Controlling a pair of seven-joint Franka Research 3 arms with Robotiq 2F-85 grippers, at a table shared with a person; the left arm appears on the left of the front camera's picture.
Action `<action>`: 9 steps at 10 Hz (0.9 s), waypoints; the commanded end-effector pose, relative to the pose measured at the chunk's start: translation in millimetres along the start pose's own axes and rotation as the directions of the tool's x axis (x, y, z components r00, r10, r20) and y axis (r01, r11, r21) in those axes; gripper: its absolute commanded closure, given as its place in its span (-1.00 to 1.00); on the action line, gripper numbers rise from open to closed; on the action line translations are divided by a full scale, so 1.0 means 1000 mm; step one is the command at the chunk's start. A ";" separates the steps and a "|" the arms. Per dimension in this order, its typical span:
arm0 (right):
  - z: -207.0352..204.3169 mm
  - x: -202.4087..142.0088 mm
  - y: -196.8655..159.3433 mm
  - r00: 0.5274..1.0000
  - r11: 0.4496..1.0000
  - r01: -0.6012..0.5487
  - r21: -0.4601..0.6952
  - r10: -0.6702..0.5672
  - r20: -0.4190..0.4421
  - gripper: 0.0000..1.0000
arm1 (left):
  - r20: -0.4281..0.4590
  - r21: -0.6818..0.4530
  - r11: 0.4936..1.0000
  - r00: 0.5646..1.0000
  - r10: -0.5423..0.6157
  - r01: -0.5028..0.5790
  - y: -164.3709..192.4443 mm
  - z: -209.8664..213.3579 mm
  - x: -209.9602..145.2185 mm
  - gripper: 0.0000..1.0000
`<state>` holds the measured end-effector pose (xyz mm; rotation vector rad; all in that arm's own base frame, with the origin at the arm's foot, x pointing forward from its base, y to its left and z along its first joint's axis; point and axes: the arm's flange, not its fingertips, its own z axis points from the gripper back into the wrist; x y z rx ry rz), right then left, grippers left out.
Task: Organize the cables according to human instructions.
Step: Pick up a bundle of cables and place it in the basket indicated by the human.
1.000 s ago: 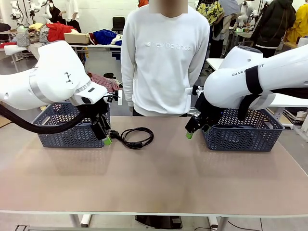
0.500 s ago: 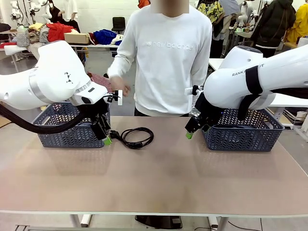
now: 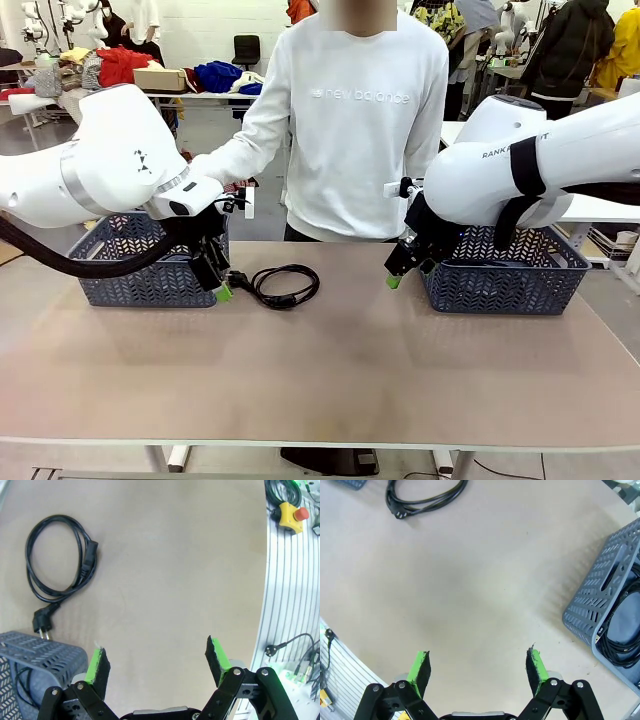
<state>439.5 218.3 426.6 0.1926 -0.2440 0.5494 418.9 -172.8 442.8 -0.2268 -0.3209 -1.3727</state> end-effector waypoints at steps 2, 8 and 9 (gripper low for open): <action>0.001 0.001 -0.001 1.000 1.000 0.001 0.000 -0.001 0.003 -1.00 | 0.001 0.001 1.000 1.000 0.009 -0.009 -0.001 0.000 -0.001 -1.00; 0.001 0.001 -0.001 1.000 1.000 0.001 0.000 -0.001 0.003 -1.00 | -0.028 0.004 0.997 0.997 -0.071 0.071 0.009 -0.002 0.006 -1.00; 0.001 0.001 -0.001 1.000 1.000 0.001 0.000 -0.001 0.003 -1.00 | -0.075 -0.008 0.988 0.986 -0.152 0.151 0.021 -0.006 0.015 -1.00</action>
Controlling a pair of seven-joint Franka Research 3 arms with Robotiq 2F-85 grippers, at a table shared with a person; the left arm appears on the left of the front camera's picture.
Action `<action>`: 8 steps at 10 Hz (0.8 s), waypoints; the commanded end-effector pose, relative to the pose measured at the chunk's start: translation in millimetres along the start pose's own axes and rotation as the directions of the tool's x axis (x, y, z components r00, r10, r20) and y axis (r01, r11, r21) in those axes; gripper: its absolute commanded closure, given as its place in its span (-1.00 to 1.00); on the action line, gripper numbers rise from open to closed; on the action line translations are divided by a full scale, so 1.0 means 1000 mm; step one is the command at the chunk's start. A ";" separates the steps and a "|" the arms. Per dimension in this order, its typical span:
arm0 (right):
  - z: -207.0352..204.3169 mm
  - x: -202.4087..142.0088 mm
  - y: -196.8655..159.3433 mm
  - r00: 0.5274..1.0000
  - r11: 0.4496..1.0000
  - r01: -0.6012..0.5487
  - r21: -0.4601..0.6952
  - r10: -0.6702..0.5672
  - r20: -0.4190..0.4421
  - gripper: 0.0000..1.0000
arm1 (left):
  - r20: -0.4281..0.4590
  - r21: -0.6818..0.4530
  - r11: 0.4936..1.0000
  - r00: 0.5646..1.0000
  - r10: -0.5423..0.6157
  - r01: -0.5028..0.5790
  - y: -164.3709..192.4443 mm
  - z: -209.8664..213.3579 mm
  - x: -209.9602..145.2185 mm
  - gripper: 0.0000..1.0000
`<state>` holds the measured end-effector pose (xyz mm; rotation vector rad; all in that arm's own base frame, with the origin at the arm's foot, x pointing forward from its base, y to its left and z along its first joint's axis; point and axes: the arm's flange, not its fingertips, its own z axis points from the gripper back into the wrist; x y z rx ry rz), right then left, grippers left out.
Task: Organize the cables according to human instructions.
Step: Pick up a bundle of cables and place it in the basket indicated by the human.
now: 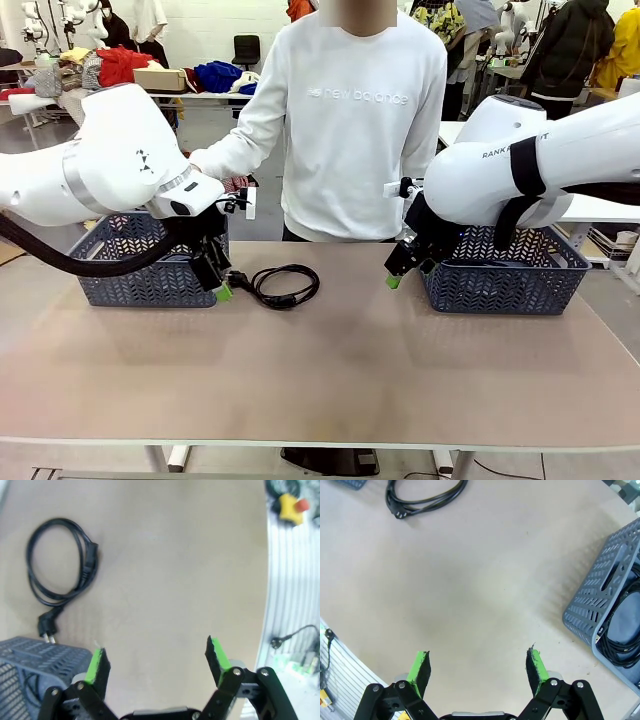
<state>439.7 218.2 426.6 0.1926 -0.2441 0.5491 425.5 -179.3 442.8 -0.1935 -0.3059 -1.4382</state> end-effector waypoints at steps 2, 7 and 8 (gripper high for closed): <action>0.001 0.001 -0.001 1.000 1.000 0.001 0.000 -0.001 0.003 -1.00 | -0.123 -0.021 0.973 0.965 -0.231 0.230 0.041 -0.013 0.021 -1.00; 0.001 0.001 -0.001 1.000 1.000 0.001 0.000 -0.001 0.003 -1.00 | -0.225 -0.053 0.902 0.875 -0.428 0.428 0.090 -0.056 0.051 -1.00; 0.001 0.001 -0.001 1.000 1.000 0.001 0.000 -0.001 0.003 -1.00 | -0.221 -0.069 0.893 0.866 -0.448 0.444 0.093 -0.064 0.054 -1.00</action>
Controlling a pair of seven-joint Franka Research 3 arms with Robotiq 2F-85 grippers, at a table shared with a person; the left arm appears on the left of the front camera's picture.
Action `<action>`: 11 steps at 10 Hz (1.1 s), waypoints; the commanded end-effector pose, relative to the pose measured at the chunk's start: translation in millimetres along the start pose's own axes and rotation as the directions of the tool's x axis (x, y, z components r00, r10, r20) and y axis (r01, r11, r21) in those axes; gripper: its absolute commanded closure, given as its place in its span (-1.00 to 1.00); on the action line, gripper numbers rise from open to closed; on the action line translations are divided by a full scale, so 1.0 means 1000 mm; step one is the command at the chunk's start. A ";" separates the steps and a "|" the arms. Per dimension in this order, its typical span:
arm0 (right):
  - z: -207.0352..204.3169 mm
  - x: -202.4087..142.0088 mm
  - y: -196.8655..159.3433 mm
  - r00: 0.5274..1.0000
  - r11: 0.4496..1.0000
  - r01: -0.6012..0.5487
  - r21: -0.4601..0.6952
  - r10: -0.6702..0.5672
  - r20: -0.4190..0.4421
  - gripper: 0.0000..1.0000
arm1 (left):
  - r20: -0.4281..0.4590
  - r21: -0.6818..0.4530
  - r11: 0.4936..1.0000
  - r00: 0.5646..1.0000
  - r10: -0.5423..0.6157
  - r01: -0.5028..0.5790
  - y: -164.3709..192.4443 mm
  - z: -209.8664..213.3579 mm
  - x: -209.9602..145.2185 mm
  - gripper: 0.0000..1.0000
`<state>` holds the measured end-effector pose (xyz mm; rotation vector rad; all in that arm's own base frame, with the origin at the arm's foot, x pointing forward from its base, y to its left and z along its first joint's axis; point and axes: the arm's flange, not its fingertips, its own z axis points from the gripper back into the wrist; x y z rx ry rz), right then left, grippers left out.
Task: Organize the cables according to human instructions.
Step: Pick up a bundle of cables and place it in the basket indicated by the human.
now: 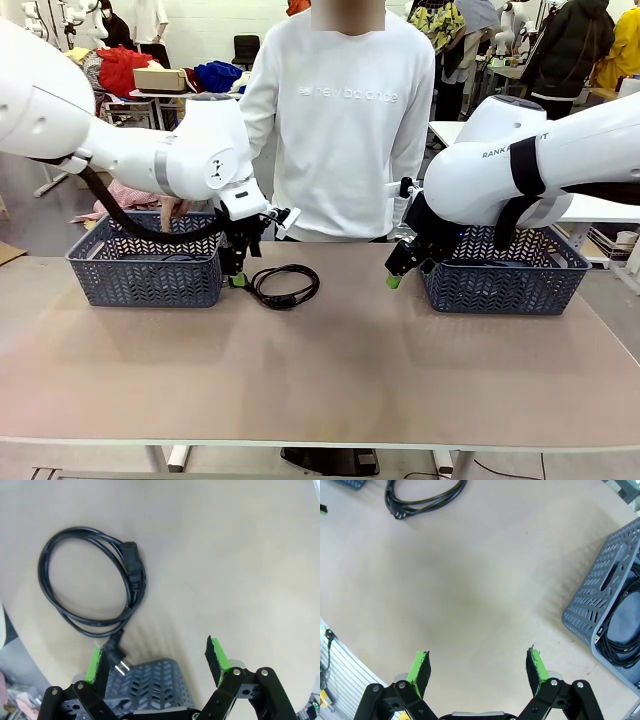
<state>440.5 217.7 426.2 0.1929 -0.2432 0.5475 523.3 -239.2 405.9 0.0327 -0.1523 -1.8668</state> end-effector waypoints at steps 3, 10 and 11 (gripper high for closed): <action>0.002 0.001 0.000 1.000 1.000 -0.001 0.000 0.001 0.004 -1.00 | 0.023 -0.022 0.999 0.999 0.034 -0.034 0.009 -0.012 0.001 -1.00; 0.002 0.001 0.000 1.000 1.000 -0.001 0.000 0.001 0.004 -1.00 | 0.018 -0.022 1.000 1.000 -0.012 0.012 0.008 -0.017 0.010 -1.00; 0.002 0.001 0.000 1.000 1.000 -0.001 0.000 0.001 0.004 -1.00 | -0.009 -0.009 0.999 0.999 -0.052 0.052 0.012 -0.024 0.005 -1.00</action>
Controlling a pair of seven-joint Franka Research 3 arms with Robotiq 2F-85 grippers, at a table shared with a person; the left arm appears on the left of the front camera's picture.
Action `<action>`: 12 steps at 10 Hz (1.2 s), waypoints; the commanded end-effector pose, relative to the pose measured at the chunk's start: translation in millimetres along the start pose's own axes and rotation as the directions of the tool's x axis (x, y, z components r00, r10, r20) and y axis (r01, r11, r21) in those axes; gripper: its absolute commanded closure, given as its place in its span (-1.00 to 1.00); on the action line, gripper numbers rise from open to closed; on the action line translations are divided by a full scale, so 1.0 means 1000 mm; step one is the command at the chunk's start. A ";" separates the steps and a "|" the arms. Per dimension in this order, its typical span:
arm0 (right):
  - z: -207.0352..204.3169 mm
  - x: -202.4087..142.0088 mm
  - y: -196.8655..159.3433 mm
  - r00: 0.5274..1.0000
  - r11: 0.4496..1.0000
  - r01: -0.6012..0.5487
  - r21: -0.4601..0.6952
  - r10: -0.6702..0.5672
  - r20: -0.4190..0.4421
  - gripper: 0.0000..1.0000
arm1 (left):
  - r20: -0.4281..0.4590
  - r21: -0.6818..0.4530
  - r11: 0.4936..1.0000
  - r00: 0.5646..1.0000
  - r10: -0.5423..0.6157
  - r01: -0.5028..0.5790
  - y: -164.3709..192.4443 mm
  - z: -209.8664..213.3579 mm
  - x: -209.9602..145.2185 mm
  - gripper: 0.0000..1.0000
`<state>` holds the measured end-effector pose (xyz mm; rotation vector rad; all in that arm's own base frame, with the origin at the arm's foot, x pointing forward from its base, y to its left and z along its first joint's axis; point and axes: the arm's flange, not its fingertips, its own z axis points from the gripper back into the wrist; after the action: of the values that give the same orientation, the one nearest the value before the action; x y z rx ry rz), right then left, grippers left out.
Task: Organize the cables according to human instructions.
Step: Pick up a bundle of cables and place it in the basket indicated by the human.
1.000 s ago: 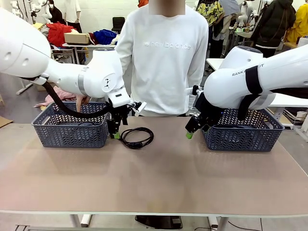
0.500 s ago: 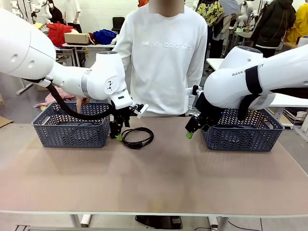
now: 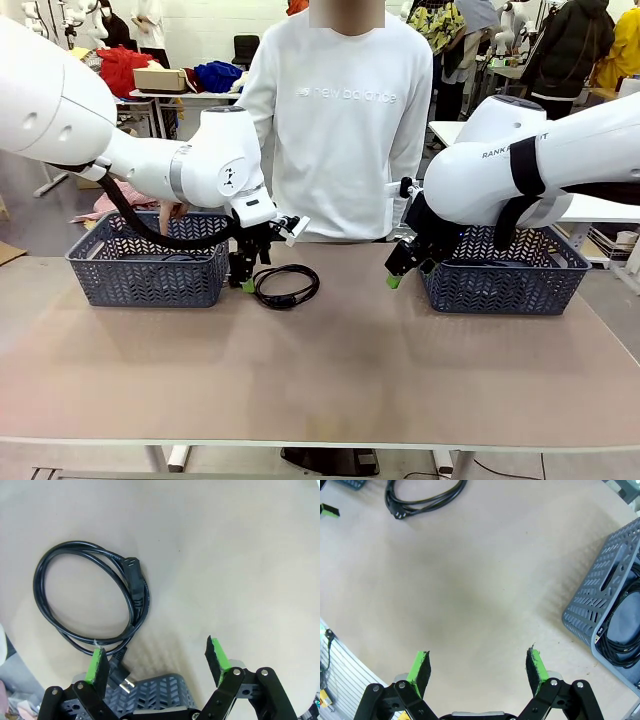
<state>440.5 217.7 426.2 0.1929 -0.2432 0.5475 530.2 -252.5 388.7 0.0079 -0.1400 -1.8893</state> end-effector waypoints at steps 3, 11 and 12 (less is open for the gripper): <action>0.002 0.000 0.000 1.000 1.000 -0.001 0.000 0.001 0.004 -1.00 | -0.040 -0.018 0.989 0.989 -0.145 0.145 0.020 -0.021 -0.017 -1.00; 0.002 0.000 0.000 1.000 1.000 -0.001 0.000 0.001 0.004 -1.00 | -0.032 -0.068 0.941 0.942 -0.334 0.331 0.037 -0.059 -0.016 -1.00; 0.002 0.000 0.000 1.000 1.000 -0.001 0.000 0.001 0.004 -1.00 | -0.034 -0.071 0.939 0.940 -0.340 0.337 0.037 -0.061 -0.015 -1.00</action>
<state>440.7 217.7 426.0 0.1930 -0.2429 0.5473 569.5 -257.0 328.8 0.0257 -0.0593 -2.1990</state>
